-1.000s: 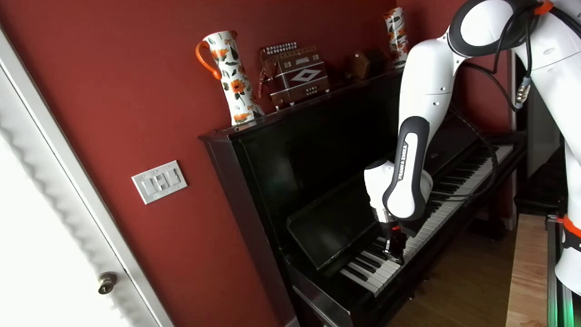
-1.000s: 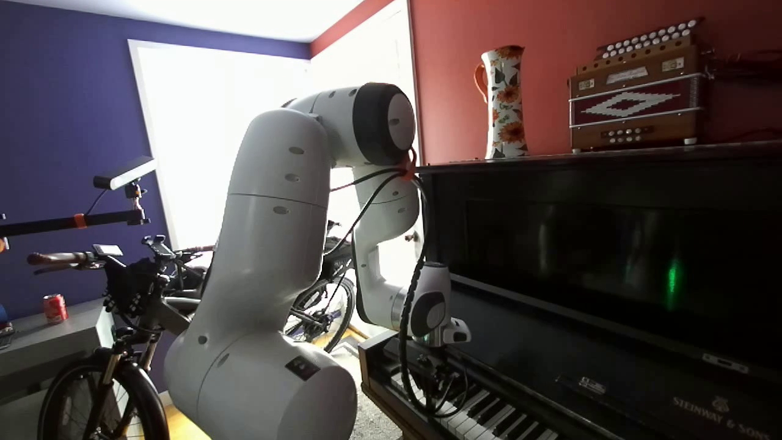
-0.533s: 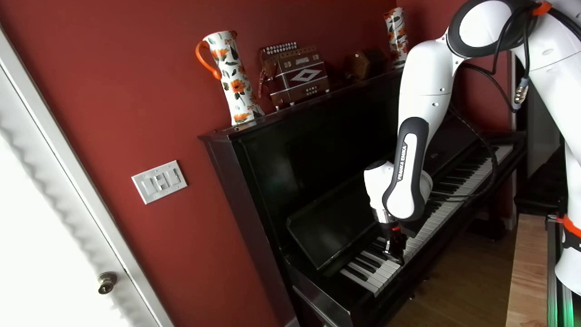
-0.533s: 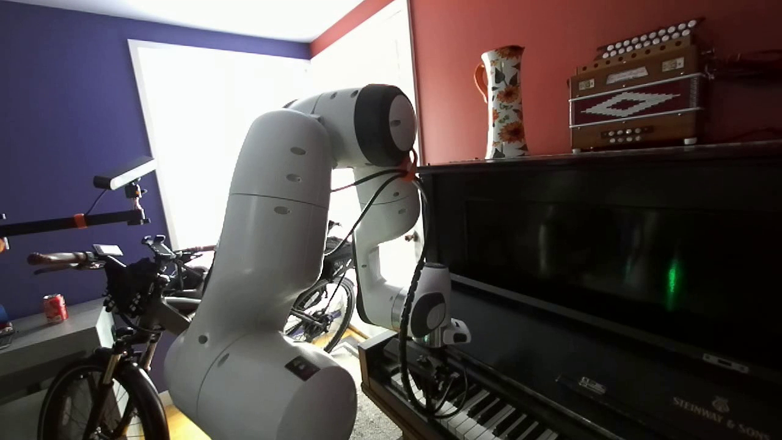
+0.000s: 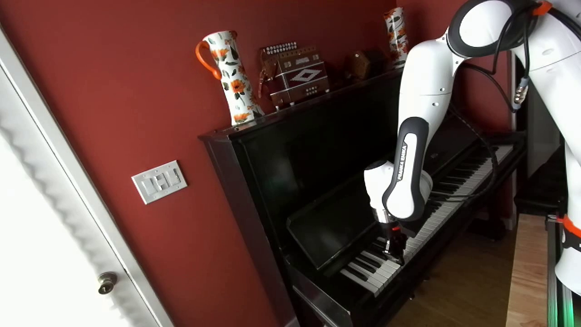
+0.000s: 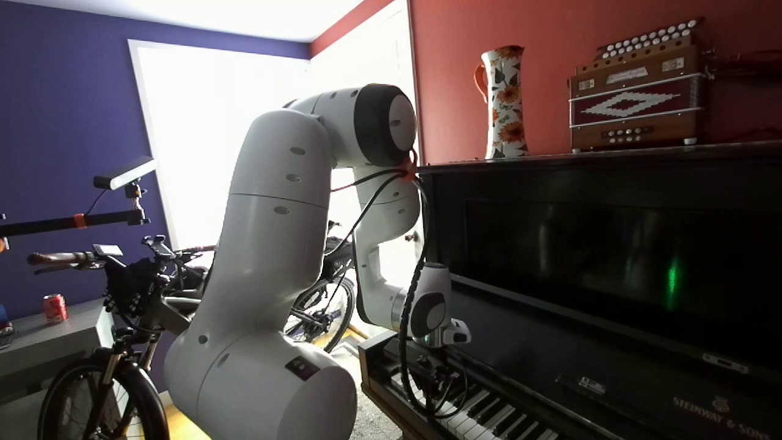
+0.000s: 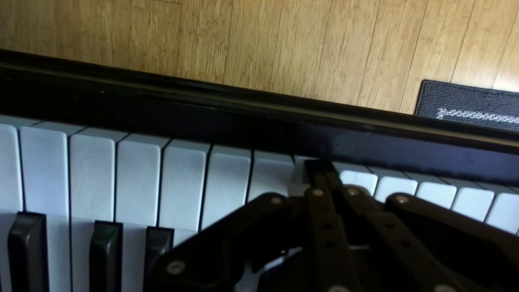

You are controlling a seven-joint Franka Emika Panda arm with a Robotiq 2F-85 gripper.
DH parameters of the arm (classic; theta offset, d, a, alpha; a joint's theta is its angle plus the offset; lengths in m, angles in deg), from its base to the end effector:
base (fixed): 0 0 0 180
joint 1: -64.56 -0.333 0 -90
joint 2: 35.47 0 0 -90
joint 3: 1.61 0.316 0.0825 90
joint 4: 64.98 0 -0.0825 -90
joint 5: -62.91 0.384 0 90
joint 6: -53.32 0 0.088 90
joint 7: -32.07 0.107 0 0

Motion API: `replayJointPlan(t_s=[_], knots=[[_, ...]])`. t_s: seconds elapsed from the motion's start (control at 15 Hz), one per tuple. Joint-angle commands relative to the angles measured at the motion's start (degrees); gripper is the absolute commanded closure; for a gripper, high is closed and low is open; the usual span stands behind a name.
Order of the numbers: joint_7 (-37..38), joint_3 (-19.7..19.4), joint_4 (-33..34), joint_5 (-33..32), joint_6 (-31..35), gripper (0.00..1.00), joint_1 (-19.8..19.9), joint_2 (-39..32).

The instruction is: Press the key on the left side of the piano

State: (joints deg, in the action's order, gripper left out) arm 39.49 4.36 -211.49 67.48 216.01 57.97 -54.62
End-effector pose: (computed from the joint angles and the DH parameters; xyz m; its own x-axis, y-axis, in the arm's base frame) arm 0.4287 0.0953 0.1421 0.9982 0.0095 -0.0600 0.0067 -0.9989 -0.0465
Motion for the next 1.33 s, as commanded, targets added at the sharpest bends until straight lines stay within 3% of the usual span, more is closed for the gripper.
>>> replayJointPlan(t_s=[0.0, 0.67, 0.73, 0.8, 1.27], knots=[[1.1, -1.0, -0.6, -0.6, -0.5, 1.0, -0.8, 1.4], [5.8, -4.1, -2.0, -5.1, -1.1, 1.0, -3.7, 6.1], [6.4, -4.2, -2.1, -5.1, -1.1, 0.74, -3.8, 6.4], [5.9, -3.8, -2.2, -4.8, -1.7, 0.73, -3.4, 6.9], [6.0, -2.9, -3.3, -4.8, -5.9, 0.22, -3.1, 12.3]])
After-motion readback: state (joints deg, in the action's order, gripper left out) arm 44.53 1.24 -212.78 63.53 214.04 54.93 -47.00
